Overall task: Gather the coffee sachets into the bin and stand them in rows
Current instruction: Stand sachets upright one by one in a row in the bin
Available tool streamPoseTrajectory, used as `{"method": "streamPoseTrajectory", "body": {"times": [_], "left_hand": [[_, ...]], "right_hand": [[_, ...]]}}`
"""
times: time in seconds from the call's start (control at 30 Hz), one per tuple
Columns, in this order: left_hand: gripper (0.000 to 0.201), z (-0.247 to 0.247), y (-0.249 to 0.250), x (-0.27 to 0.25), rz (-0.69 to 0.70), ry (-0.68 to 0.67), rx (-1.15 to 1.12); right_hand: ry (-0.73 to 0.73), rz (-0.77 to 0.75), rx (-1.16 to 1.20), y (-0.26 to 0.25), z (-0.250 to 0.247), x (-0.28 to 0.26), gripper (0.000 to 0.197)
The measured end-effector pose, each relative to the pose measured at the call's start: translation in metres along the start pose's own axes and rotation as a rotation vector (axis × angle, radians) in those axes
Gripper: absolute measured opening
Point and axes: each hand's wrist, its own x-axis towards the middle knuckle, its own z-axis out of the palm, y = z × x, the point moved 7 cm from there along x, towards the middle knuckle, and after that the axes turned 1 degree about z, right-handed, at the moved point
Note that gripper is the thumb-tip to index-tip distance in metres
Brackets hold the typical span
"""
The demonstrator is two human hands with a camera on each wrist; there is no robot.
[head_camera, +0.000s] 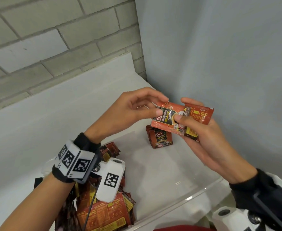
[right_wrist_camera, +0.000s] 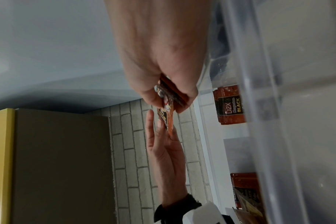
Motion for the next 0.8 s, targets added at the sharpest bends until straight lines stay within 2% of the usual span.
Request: {"method": "streamPoseTrajectory", "body": {"times": [0.17,0.3,0.5,0.8], "left_hand": [[0.019,-0.0027,-0.0053,0.0009,-0.016,0.017,0.026],[0.023,-0.0027,-0.0068,0.0024,-0.009,0.008,0.032],[0.025,-0.0030,-0.0092,0.0032,-0.003,0.012,0.045],[0.028,-0.0028,-0.0085,0.0020,-0.053,-0.019,0.071]], "right_hand": [[-0.004,0.005,-0.010,0.0006,0.0000,0.0000,0.052],[0.005,0.005,-0.018,0.0010,-0.0008,-0.0002,0.056],[0.000,0.010,-0.013,0.0015,-0.0010,0.0008,0.052],[-0.011,-0.020,-0.023,0.0011,-0.0014,0.0011,0.055]]}}
